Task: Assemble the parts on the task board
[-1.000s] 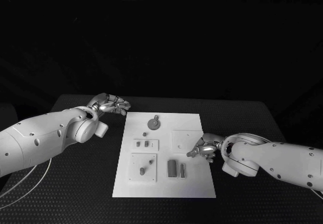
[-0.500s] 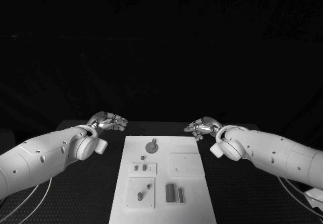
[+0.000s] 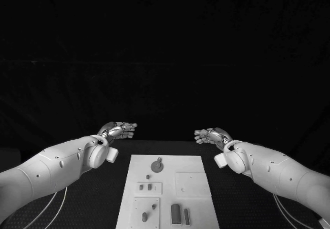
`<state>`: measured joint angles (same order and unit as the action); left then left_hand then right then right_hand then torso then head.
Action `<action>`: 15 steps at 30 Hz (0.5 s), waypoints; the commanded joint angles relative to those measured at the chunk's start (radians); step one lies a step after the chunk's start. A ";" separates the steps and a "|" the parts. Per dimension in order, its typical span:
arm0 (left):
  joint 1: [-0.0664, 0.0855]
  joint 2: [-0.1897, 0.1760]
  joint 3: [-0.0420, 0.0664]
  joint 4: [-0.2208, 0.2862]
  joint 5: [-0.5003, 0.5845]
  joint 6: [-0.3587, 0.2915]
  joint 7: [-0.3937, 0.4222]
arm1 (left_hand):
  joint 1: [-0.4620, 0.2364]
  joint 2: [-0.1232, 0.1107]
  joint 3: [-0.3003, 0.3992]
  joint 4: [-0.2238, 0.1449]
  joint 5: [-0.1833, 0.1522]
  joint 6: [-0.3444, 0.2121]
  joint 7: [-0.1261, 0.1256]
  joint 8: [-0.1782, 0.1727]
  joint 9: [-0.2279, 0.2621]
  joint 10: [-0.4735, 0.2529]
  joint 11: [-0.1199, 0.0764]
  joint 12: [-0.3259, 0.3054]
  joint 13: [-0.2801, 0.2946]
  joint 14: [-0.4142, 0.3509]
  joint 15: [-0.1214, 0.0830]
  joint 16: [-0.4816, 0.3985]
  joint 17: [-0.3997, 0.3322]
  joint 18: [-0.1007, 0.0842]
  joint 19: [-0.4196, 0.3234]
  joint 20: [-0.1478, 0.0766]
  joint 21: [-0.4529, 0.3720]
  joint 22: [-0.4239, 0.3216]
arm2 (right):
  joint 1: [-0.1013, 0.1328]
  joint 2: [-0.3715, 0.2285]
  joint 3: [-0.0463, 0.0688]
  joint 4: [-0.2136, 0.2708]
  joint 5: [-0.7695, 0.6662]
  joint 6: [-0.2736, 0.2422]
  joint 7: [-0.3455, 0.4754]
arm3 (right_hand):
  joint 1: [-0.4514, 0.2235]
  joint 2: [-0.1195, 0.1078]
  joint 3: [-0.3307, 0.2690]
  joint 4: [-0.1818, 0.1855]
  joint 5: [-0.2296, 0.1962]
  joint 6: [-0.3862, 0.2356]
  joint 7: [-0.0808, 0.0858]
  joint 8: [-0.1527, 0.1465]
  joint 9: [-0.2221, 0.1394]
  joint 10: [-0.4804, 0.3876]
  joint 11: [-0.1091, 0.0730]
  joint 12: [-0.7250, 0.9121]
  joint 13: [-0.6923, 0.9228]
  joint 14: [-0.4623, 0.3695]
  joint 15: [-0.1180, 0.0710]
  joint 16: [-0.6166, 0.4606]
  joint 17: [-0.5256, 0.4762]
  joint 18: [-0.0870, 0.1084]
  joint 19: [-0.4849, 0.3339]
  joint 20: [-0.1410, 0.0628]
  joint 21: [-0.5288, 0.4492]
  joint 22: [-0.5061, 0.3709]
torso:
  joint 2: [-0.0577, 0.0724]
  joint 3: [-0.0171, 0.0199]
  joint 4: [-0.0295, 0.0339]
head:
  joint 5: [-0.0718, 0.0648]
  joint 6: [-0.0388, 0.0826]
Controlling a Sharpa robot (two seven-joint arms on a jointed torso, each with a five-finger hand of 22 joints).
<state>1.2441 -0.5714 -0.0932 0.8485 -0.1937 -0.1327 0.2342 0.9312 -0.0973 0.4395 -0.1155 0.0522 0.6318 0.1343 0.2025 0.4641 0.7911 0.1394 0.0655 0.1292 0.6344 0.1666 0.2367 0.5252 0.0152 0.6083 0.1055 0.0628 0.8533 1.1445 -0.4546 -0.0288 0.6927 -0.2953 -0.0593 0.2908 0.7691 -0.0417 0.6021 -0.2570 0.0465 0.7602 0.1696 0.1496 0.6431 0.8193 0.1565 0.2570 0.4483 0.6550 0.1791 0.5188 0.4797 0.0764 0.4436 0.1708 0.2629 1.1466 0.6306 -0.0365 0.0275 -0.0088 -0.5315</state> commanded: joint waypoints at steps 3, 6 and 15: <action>-0.001 0.006 0.001 -0.010 0.040 0.067 0.035 | -0.009 0.012 -0.014 -0.003 -0.003 0.017 -0.011 0.021 0.013 0.006 -0.013 0.003 -0.006 -0.004 -0.002 -0.003 -0.001 -0.015 -0.008 0.000 0.002 -0.015 | 0.000 0.004 0.003 0.003 0.041 0.035 0.060 | 0.009 0.017 -0.035 -0.006 0.001 -0.011 0.003 0.004 0.000 0.040 -0.001 -0.050 -0.080 0.016 -0.001 -0.045 -0.034 0.006 0.011 0.008 -0.028 -0.019 | -0.009 0.0087 -0.0035 | 0.007 0.011; -0.002 0.001 0.001 -0.003 0.012 0.008 0.008 | -0.931 0.097 -0.440 0.115 -0.052 -0.632 -0.134 -0.203 -0.464 -0.791 -0.139 -0.066 -0.129 -0.634 -0.167 -0.237 -0.525 -0.015 -0.608 -0.106 -0.063 -0.853 | 0.001 0.001 0.002 0.009 0.014 0.002 0.017 | -0.769 0.042 -0.602 0.257 -0.046 -0.760 -0.170 -0.150 -0.643 -0.819 -0.156 -0.257 -0.448 -0.655 -0.179 -0.519 -0.480 -0.076 -0.444 -0.171 -0.263 -0.401 | -0.007 0.0047 -0.0021 | 0.004 0.004; -0.038 -0.039 0.018 0.134 0.047 -0.114 0.060 | -0.931 0.097 -0.440 0.115 -0.052 -0.632 -0.134 -0.203 -0.464 -0.791 -0.139 -0.066 -0.129 -0.634 -0.167 -0.237 -0.525 -0.015 -0.608 -0.106 -0.063 -0.853 | -0.014 -0.051 0.007 0.146 0.058 -0.111 0.050 | -0.769 0.042 -0.602 0.257 -0.046 -0.760 -0.170 -0.150 -0.643 -0.819 -0.156 -0.257 -0.448 -0.655 -0.179 -0.519 -0.480 -0.076 -0.444 -0.171 -0.263 -1.147 | -0.067 0.0289 -0.0214 | 0.008 -0.051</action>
<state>1.2083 -0.6077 -0.0765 0.9640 -0.1716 -0.1667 0.2472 0.1460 -0.0132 0.0672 -0.0184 0.0104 0.1024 0.0193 0.0361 0.0756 0.1260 0.0200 0.0120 0.0196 0.0996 0.0258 0.0375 0.0827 0.0155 0.0948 0.0167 0.0113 0.1322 1.1314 -0.5008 -0.0235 0.8212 -0.2677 -0.0989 0.3097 0.1236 -0.0035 0.0890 -0.0412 0.0116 0.1182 0.0275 0.0247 0.1014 0.1363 0.0247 0.0325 0.0568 0.1066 0.0286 0.0745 0.0699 0.0287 0.0719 0.0281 0.0370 0.2985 0.5902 -0.0185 0.0144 -0.0024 -0.5656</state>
